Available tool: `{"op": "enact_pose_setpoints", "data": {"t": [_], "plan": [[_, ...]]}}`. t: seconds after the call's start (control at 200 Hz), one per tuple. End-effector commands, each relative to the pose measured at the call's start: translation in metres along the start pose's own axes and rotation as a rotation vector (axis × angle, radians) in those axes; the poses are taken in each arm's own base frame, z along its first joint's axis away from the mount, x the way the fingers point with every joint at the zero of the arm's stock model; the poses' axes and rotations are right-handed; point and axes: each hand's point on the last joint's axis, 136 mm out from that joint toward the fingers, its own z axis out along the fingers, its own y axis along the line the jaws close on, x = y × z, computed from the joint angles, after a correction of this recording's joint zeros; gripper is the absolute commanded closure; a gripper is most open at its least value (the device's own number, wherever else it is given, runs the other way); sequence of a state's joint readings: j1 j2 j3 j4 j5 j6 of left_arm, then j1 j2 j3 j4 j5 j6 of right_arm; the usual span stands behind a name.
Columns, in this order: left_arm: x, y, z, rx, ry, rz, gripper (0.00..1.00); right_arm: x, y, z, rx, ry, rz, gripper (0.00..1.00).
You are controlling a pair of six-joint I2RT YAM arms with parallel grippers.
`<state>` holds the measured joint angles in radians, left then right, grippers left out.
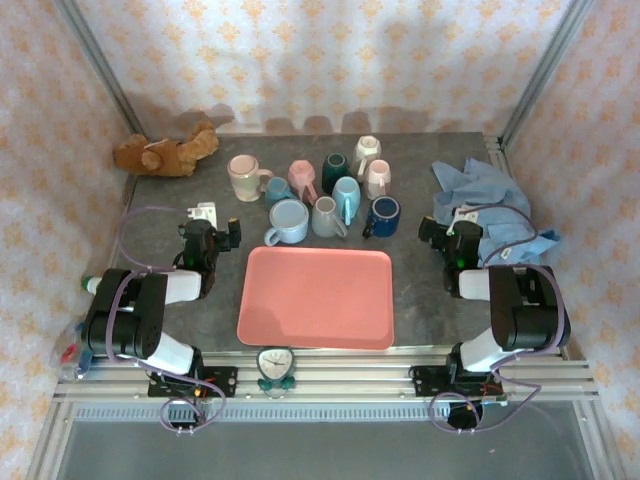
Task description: Turn the mug right side up
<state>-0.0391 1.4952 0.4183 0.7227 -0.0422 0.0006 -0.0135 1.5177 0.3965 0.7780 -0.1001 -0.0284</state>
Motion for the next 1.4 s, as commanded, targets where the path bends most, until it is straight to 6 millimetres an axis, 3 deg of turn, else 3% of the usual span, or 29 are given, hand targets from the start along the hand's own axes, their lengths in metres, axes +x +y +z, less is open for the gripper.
{"op": "enact_pose_setpoints", "data": {"t": [0.0, 0.796, 0.916, 1.126, 1.276, 1.396], "plan": [[-0.008, 0.003, 0.002, -0.022, -0.018, 0.014, 0.00, -0.010, -0.002, 0.003, 0.024, -0.026, -0.013, 0.01], [-0.010, 0.004, 0.000, -0.026, -0.023, 0.013, 0.00, -0.013, 0.002, 0.002, 0.002, -0.016, -0.025, 0.02], [-0.032, 0.009, -0.014, -0.046, -0.027, 0.005, 0.00, -0.036, 0.002, -0.010, 0.045, 0.042, -0.006, 0.07], [-0.076, 0.001, -0.052, -0.002, -0.028, 0.002, 0.00, -0.070, 0.008, -0.057, 0.043, 0.100, 0.204, 0.15], [-0.113, -0.014, -0.081, 0.113, -0.069, -0.022, 0.00, -0.068, 0.014, -0.086, 0.051, 0.201, 0.419, 0.23], [-0.136, -0.028, -0.105, 0.212, -0.049, -0.060, 0.00, -0.061, 0.030, -0.107, 0.036, 0.272, 0.549, 0.29]]}}
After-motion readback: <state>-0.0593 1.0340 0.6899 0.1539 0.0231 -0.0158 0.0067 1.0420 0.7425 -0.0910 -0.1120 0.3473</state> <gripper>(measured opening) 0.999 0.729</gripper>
